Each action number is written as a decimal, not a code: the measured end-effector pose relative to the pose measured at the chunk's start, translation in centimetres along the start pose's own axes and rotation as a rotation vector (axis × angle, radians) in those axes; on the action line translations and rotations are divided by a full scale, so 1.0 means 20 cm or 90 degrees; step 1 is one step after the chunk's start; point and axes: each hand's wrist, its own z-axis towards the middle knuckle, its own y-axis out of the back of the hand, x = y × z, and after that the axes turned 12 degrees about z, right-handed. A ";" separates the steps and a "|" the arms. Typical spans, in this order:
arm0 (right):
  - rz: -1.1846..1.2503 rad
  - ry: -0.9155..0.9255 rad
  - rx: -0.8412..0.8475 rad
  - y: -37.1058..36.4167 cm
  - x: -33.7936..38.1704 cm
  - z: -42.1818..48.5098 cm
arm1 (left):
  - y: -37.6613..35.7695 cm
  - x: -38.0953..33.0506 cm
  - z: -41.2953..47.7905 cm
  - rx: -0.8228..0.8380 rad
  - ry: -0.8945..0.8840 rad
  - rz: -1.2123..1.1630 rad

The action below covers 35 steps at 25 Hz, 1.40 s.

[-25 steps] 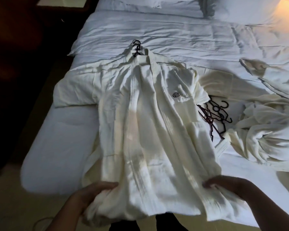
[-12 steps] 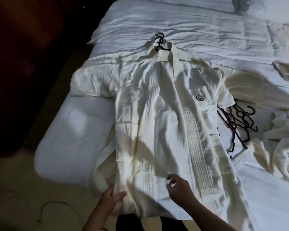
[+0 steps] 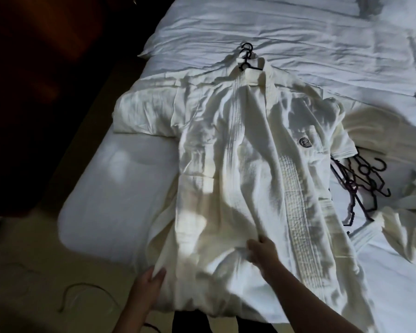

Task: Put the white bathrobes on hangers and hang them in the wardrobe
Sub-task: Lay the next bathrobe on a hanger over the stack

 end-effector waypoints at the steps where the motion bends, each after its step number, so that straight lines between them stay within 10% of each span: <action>1: 0.083 -0.007 -0.015 0.13 -0.01 0.02 | 0.02 0.04 0.03 -0.023 0.011 0.043; 5: 0.122 0.040 -0.068 0.48 -0.05 0.03 | 0.00 0.10 0.07 0.061 -0.014 0.123; 9: -0.179 -0.156 0.164 0.45 -0.06 -0.04 | -0.03 0.21 0.04 0.172 -0.045 0.130; 12: -0.399 0.067 0.011 0.48 -0.13 -0.03 | -0.02 0.28 0.02 0.087 0.001 0.102; 16: -0.065 -0.108 0.144 0.45 -0.22 -0.21 | -0.06 0.30 -0.02 0.010 0.022 0.093; 18: -0.271 -0.163 0.229 0.52 -0.30 -0.23 | -0.07 0.28 -0.05 -0.003 0.009 0.132; 23: -0.548 -0.010 0.050 0.66 -0.50 -0.17 | -0.09 0.23 -0.11 0.009 -0.013 0.205; 29: -0.751 -0.230 0.177 0.82 -0.57 -0.18 | -0.12 0.51 -0.15 0.342 0.004 0.421; 35: -0.522 -0.055 0.068 0.59 -0.24 -0.16 | -0.03 0.41 0.02 -0.034 -0.020 0.190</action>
